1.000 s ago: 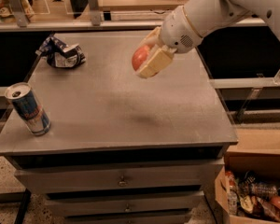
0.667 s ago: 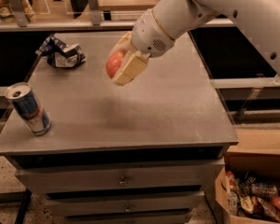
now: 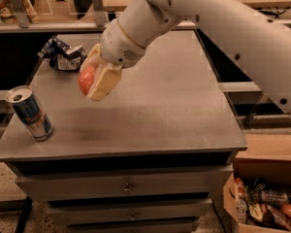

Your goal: Move apple near redbull can

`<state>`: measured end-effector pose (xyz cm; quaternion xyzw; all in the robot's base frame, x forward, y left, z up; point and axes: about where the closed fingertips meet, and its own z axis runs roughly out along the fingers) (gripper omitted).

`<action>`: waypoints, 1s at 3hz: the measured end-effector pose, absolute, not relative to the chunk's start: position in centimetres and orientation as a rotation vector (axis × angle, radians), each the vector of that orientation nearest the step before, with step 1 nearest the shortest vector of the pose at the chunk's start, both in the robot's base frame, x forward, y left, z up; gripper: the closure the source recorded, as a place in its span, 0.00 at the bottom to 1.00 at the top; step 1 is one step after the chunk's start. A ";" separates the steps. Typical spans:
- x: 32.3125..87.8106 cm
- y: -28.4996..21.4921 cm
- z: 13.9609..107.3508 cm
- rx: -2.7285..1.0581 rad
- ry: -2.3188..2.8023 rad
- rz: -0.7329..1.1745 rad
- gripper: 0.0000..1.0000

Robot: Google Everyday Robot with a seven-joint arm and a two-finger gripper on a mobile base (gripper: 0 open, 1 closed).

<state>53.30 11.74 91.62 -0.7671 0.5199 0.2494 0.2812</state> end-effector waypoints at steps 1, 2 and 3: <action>52.8 13.9 90.5 -2.109 1.365 0.696 1.00; 52.4 15.5 88.9 -2.149 1.349 0.734 1.00; 51.5 16.9 87.6 -2.185 1.330 0.771 1.00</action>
Offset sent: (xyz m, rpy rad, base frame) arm -0.0133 0.0538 -0.0442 -0.0449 0.0706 0.1266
